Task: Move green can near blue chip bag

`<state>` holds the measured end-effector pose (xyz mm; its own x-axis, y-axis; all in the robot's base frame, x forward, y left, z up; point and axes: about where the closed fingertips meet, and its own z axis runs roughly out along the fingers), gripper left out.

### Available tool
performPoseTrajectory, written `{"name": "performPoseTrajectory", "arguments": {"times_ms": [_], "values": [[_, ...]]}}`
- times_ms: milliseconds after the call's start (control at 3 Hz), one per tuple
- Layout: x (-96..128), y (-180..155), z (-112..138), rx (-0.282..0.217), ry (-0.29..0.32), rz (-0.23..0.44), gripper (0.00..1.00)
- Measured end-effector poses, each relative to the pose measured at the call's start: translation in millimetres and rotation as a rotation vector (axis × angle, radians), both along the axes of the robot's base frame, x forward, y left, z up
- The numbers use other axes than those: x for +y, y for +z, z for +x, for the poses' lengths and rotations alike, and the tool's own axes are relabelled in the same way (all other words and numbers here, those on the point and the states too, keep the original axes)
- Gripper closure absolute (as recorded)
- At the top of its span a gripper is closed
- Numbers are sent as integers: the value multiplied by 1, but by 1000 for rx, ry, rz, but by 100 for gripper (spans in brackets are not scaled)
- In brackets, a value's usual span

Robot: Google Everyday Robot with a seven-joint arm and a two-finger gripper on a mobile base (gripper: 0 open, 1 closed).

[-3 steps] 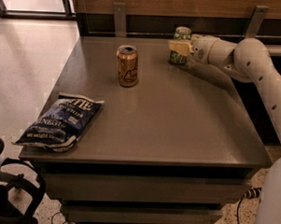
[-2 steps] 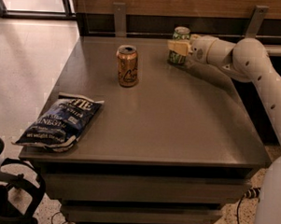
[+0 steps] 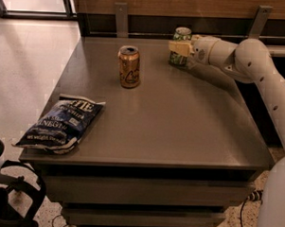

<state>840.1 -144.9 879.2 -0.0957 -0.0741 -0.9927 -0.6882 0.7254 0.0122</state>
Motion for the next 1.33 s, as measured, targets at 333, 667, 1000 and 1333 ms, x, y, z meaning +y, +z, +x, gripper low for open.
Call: {"name": "performPoseTrajectory", "arguments": {"times_ms": [333, 667, 1000, 1333], "values": [[-2, 10, -8, 2, -4, -22, 100], [-7, 29, -25, 5, -10, -55, 100], [-9, 52, -47, 1, -1, -80, 100], [-3, 74, -77, -9, 27, -97, 100]]}}
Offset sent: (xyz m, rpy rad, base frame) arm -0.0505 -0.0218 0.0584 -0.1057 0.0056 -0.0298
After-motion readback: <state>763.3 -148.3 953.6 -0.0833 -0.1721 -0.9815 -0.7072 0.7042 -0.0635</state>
